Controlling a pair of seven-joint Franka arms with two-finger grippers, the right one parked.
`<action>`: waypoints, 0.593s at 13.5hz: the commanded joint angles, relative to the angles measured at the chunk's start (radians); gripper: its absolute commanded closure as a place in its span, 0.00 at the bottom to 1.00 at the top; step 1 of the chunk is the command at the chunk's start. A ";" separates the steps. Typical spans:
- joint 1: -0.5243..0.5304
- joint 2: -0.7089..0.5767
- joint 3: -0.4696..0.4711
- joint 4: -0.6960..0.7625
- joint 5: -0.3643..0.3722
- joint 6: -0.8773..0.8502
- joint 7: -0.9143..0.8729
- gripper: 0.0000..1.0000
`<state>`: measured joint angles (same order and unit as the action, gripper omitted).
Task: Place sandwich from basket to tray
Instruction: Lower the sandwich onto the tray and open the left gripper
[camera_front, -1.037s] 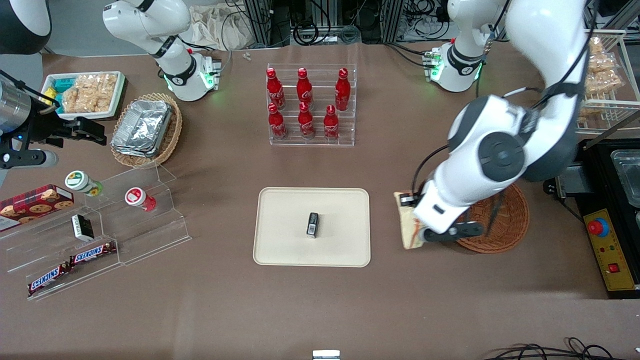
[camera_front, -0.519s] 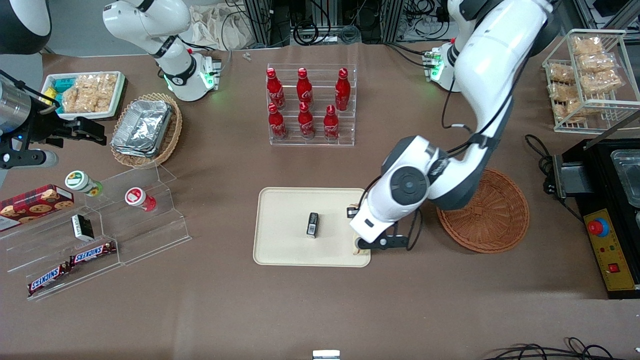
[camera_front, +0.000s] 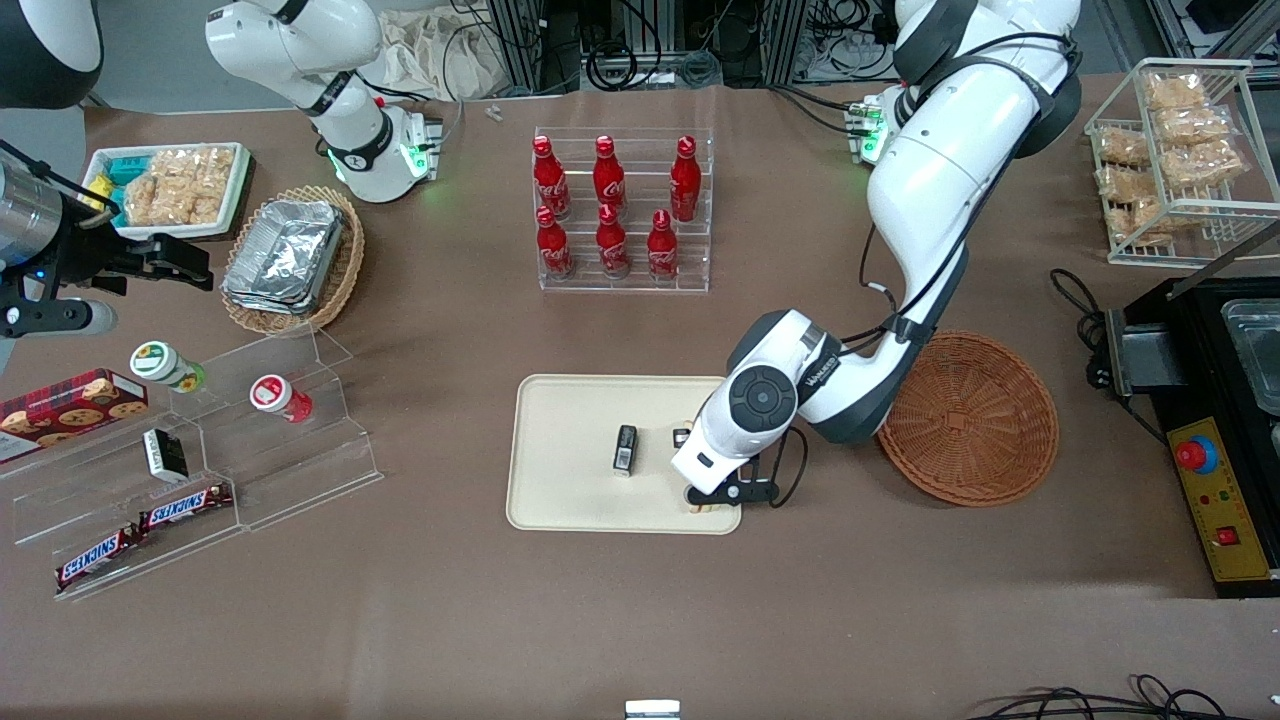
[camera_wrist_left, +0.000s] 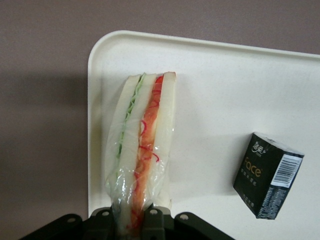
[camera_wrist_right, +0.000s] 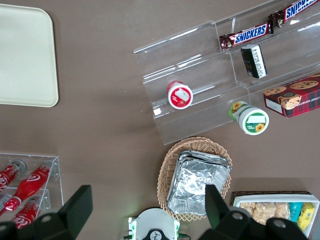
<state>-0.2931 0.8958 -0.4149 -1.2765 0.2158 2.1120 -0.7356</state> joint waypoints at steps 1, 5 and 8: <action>-0.015 0.020 0.004 0.042 0.020 0.020 -0.028 0.00; -0.015 0.017 0.002 0.042 0.019 0.020 -0.041 0.00; -0.015 0.017 0.002 0.043 0.011 0.020 -0.071 0.00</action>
<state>-0.2952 0.8959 -0.4150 -1.2705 0.2157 2.1327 -0.7610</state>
